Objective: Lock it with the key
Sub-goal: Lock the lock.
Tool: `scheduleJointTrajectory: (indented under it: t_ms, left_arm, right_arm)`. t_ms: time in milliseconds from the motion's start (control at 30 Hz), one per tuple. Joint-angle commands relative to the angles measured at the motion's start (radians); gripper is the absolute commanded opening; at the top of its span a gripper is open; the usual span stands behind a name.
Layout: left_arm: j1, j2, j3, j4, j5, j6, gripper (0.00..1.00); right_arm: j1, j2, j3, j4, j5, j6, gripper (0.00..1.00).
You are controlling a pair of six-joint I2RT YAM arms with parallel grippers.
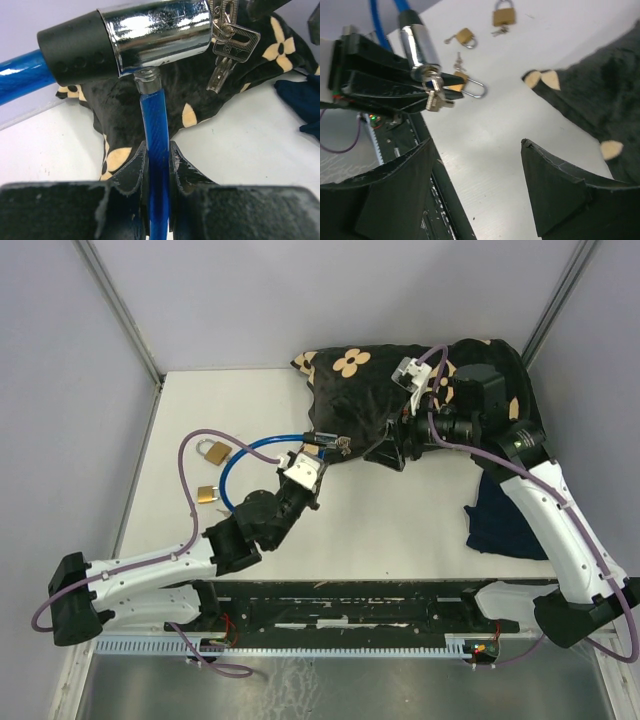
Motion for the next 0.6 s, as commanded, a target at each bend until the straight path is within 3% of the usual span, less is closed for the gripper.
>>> scheduleJointTrajectory:
  t_ms: [0,200,567]
  left_arm:
    - [-0.005,-0.065,0.000,0.006,0.077,0.029,0.03]
    - [-0.005,-0.087,0.011,-0.026,0.094,0.011,0.03]
    - [-0.005,-0.057,0.088,-0.078,0.043,-0.126,0.03]
  right_arm:
    - [-0.003,-0.018,0.009,0.103,-0.328,-0.059,0.78]
    - [-0.001,0.002,-0.071,0.343,-0.458,0.132,0.78]
    - [0.019,0.013,-0.191,0.500,-0.394,0.129,0.75]
